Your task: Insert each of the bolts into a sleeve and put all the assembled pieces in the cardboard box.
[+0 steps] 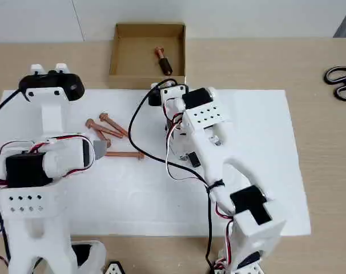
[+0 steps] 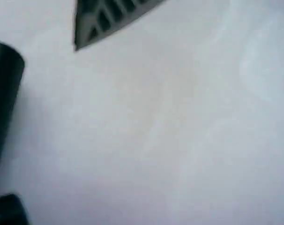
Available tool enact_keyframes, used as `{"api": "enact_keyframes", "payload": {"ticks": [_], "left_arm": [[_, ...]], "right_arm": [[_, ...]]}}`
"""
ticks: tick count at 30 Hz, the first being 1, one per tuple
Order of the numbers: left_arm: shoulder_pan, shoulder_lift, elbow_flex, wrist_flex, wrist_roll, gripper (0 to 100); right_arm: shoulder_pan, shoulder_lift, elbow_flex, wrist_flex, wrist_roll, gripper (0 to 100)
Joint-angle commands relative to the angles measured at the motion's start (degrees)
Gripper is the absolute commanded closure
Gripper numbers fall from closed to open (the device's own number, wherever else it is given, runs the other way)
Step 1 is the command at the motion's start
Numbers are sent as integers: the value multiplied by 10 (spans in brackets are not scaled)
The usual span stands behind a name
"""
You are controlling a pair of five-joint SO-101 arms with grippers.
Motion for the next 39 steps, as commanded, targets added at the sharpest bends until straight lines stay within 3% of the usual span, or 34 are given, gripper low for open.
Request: {"api": "enact_keyframes", "payload": {"ticks": [1,21,34,39], "left_arm": [[-4,-13,-2,2,-3,767],[-4,-13,-2,2,-3,767],[-4,-13,-2,4,-3,767],[-4,-13,-2,4,-3,767]], "right_arm": [[-3,20,-16,-16,-6,653],[-1,125,-19,-101,-1,659],[55,132,-18,-109,12,834],[84,130,-18,-108,12,943]]}}
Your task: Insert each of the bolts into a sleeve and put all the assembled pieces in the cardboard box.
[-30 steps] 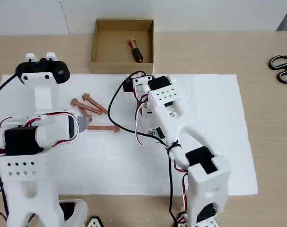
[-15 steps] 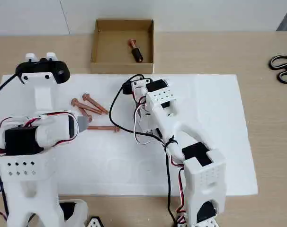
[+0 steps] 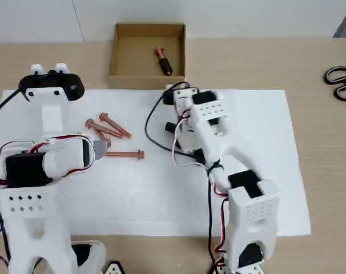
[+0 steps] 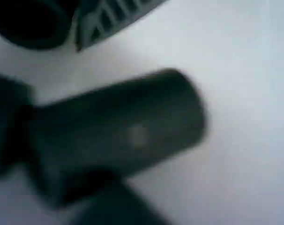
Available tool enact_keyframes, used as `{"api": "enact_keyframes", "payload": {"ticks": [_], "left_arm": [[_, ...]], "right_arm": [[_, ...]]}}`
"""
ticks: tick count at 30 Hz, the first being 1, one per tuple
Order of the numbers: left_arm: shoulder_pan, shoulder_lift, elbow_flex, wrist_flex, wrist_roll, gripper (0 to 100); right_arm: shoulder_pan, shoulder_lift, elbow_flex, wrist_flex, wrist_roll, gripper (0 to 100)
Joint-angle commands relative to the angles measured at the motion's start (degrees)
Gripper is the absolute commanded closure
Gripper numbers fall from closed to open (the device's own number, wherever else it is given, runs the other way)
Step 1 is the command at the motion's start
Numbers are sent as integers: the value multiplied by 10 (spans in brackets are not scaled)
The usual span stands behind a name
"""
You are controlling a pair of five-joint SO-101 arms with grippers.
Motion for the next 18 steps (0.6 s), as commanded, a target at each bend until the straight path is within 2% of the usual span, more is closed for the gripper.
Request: {"api": "enact_keyframes", "payload": {"ticks": [1,2,11,16,18], "left_arm": [[-4,-13,-2,4,-3,767],[-4,-13,-2,4,-3,767],[-4,-13,-2,4,-3,767],[-4,-13,-2,4,-3,767],[-4,-13,-2,4,-3,767]], "right_arm": [[16,1,-5,-1,7,977],[19,0,-6,7,9,998],[29,1,-6,22,9,975],[29,0,-7,44,6,849],[29,0,-7,51,6,831]]}}
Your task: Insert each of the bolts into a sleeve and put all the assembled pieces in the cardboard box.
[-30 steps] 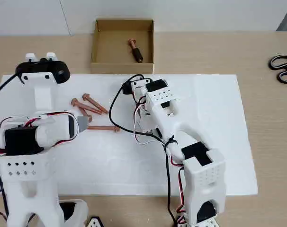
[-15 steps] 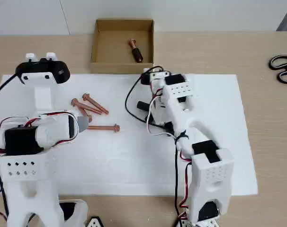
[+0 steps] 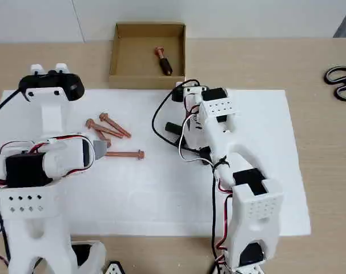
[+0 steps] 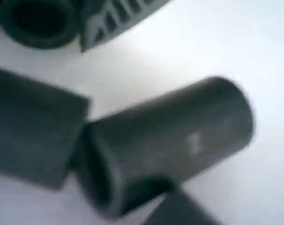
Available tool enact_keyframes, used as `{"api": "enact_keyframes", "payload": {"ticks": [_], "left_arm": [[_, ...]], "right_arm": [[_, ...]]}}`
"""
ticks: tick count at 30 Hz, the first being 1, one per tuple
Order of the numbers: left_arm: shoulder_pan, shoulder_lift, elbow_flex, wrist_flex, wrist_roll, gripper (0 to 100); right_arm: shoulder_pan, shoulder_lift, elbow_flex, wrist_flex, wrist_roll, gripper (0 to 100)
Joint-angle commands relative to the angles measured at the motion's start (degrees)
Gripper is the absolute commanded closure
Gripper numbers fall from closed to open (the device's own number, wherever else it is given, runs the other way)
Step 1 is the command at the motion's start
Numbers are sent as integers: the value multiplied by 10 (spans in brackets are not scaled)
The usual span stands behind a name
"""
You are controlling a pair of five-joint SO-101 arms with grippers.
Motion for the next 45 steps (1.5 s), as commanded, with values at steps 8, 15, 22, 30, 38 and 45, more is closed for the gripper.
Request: {"api": "enact_keyframes", "payload": {"ticks": [8,15,22,30,38,45], "left_arm": [[-4,-13,-2,4,-3,767],[-4,-13,-2,4,-3,767],[-4,-13,-2,4,-3,767],[-4,-13,-2,4,-3,767],[-4,-13,-2,4,-3,767],[-4,-13,-2,5,-3,767]], "right_arm": [[7,-1,2,33,1,894],[7,3,-7,43,0,897],[5,0,-6,40,0,998],[7,2,-7,45,1,990],[7,0,-6,67,0,877],[7,2,-6,67,0,873]]}}
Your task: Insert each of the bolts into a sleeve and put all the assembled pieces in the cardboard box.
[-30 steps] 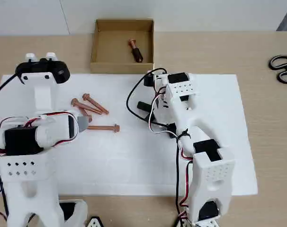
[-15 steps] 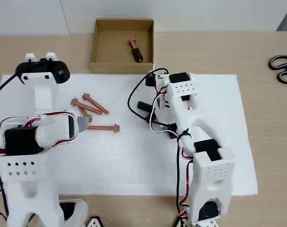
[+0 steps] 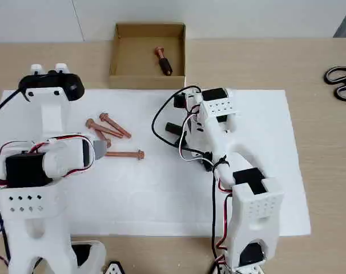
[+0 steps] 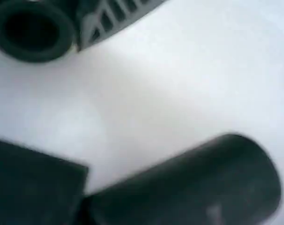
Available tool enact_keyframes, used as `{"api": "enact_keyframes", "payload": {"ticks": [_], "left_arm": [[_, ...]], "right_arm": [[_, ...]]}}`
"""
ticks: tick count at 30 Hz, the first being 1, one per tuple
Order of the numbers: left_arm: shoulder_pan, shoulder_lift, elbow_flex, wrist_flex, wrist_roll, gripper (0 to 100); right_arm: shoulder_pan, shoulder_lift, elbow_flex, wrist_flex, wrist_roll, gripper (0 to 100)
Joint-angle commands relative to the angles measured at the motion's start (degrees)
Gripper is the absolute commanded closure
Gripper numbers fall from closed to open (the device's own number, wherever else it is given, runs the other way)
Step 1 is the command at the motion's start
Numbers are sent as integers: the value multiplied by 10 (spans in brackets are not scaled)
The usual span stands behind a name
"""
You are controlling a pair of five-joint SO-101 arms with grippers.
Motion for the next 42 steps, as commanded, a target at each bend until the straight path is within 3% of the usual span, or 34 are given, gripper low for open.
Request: {"api": "enact_keyframes", "payload": {"ticks": [1,5,8,19,29,35,42], "left_arm": [[-4,-13,-2,5,-3,767],[-4,-13,-2,5,-3,767],[-4,-13,-2,5,-3,767],[-4,-13,-2,4,-3,767],[-3,7,-1,-24,3,767],[-2,153,-27,-75,55,767],[2,401,-179,-135,143,767]], "right_arm": [[6,0,-3,12,0,873],[3,0,0,12,1,881],[2,-1,0,9,2,997],[3,-15,-17,51,4,995],[14,-211,-23,69,4,995],[42,-262,-16,69,19,995],[53,-284,-15,66,21,995]]}}
